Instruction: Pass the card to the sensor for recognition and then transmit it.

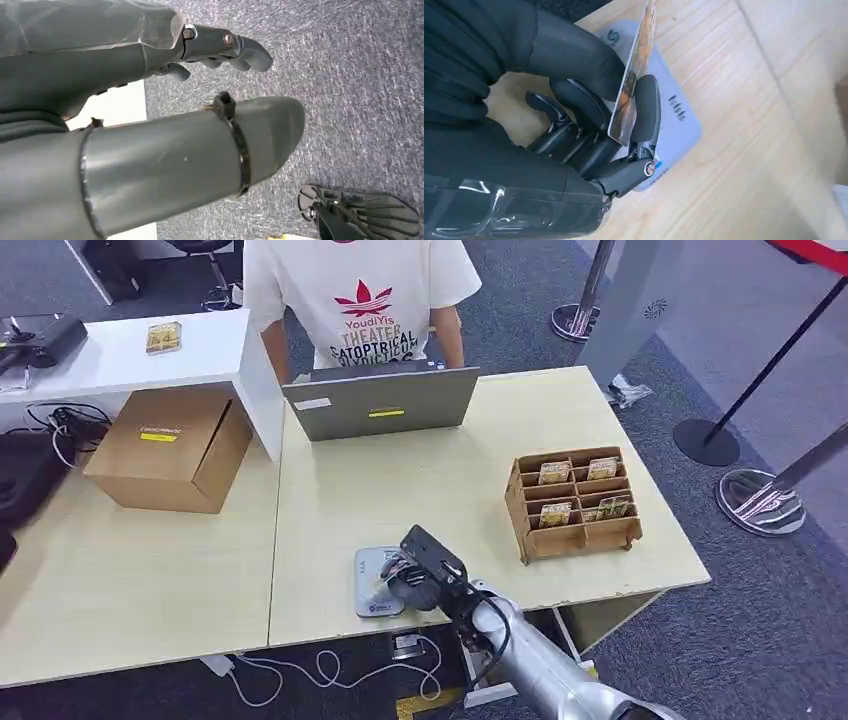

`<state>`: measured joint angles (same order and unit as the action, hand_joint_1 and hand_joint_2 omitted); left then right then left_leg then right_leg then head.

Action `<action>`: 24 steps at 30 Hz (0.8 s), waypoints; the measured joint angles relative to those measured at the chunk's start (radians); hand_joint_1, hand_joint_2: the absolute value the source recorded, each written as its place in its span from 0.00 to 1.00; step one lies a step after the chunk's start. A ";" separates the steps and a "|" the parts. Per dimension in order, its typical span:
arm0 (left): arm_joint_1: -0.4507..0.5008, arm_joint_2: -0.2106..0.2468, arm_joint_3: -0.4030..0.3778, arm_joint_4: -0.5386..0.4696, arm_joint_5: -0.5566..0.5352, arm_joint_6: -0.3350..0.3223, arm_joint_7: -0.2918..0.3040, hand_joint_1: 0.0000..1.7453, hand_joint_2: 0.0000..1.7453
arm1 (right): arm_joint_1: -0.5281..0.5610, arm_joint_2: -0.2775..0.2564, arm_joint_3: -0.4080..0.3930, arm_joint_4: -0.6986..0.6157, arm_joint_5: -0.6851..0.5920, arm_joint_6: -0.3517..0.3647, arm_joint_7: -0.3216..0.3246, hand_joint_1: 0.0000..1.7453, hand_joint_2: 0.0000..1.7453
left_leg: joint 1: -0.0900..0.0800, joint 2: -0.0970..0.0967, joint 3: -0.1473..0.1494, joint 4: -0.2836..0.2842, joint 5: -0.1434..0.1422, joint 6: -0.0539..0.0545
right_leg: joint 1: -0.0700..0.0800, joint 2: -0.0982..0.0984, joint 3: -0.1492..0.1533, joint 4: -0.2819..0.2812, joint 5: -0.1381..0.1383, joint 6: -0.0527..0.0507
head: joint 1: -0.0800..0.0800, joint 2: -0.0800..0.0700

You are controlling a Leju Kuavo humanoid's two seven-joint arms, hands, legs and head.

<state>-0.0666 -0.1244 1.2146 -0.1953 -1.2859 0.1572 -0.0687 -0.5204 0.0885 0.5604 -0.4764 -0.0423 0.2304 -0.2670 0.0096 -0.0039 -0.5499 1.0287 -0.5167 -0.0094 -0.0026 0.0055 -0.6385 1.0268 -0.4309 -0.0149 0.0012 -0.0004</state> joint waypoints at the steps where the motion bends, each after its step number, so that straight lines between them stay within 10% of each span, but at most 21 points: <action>1: 0.000 0.000 0.000 0.000 -0.001 -0.001 -0.004 0.00 0.00 | 0.001 -0.002 0.000 -0.015 -0.010 0.003 -0.007 1.00 1.00 | 0.000 0.000 0.000 0.000 0.000 0.000 | 0.000 0.000 0.000 0.000 0.000 0.000 | 0.000 0.000; 24: 0.000 -0.002 0.000 0.000 -0.024 -0.008 -0.009 0.00 0.00 | 0.018 -0.082 -0.065 -0.356 -0.111 -0.019 -0.008 1.00 1.00 | 0.000 0.000 0.000 0.000 0.000 0.000 | 0.000 0.000 0.000 0.000 0.000 0.000 | 0.000 0.000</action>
<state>-0.0668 -0.1263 1.2146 -0.1953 -1.3100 0.1488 -0.0774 -0.5019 0.0069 0.4955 -0.8320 -0.1537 0.2110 -0.2750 0.0095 -0.0039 -0.5501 1.0287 -0.5167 -0.0093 -0.0026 0.0053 -0.6387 1.0267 -0.4309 -0.0148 0.0015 -0.0004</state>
